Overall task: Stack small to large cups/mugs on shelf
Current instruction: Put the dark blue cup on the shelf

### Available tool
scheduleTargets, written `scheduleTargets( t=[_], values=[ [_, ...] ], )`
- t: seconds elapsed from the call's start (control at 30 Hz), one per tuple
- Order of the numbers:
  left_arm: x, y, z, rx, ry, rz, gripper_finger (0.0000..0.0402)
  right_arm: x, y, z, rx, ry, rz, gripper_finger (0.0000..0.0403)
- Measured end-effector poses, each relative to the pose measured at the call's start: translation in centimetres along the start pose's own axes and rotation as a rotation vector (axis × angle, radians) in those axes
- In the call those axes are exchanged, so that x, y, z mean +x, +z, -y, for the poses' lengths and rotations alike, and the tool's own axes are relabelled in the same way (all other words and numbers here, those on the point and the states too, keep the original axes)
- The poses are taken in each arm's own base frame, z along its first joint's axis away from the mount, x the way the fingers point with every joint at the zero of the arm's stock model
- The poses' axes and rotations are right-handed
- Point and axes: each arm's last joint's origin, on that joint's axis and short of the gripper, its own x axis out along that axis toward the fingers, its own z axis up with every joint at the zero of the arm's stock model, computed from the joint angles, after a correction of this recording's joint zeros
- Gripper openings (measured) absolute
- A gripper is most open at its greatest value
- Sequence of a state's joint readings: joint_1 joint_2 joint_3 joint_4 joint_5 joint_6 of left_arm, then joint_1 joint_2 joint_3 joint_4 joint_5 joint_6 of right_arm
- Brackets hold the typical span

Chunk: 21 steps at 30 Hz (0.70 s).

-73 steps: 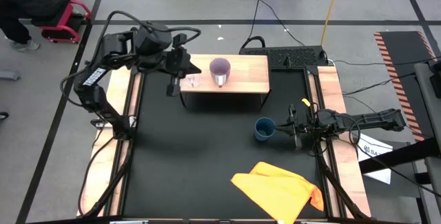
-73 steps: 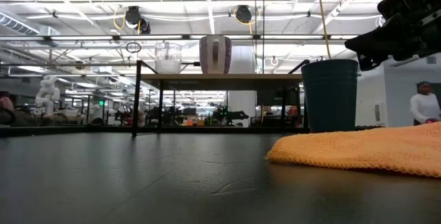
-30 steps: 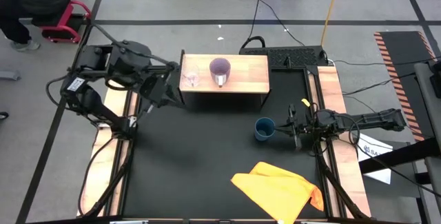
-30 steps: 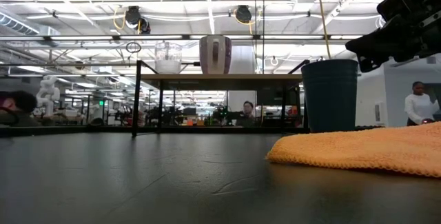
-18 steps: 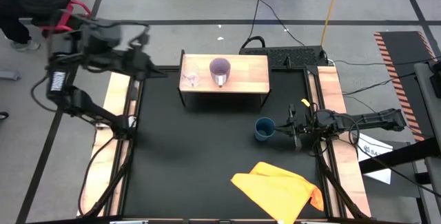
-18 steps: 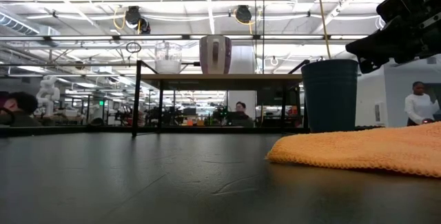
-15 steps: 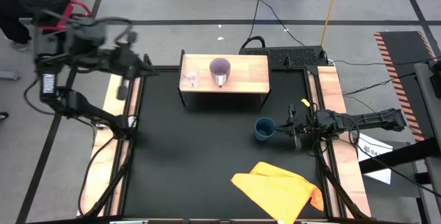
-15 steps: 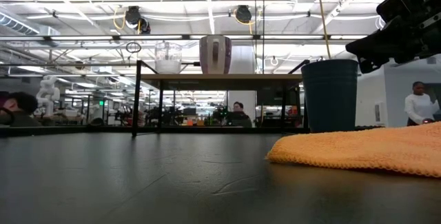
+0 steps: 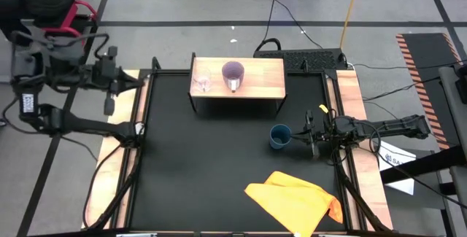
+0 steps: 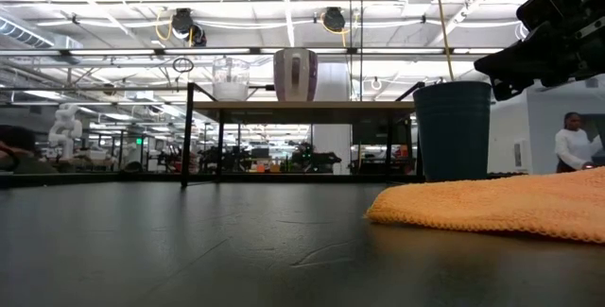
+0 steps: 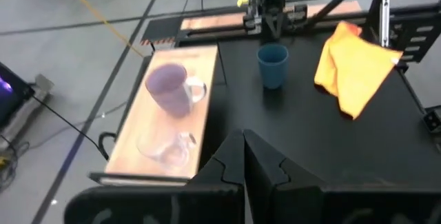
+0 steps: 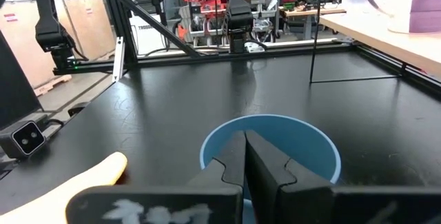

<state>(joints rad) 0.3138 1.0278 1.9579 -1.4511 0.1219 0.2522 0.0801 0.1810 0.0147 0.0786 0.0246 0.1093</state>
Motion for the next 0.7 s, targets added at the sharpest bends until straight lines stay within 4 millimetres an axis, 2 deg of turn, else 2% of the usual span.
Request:
scheduleTargets(
  t=[0.2, 0.43, 0.53, 0.7],
  values=[
    [2.4, -4.0, 0.8, -0.061, 0.007, 0.049, 0.0, 0.0, 0.0, 0.0, 0.002, 0.0, 0.0, 0.0],
    [5.9, -7.1, 1.2, -0.237, 0.0, 0.325, 0.0, 0.0, 0.0, 0.0, 0.002, 0.001, 0.0, 0.0],
    [8.0, -8.7, 1.6, -0.253, -0.045, 0.368, 0.0, 0.0, 0.0, 0.0, 0.002, 0.0, -0.001, 0.0],
    [12.5, -11.4, 2.3, -0.234, -0.099, 0.417, 0.0, 0.0, 0.0, 0.0, 0.002, 0.001, 0.0, 0.0]
  ],
)
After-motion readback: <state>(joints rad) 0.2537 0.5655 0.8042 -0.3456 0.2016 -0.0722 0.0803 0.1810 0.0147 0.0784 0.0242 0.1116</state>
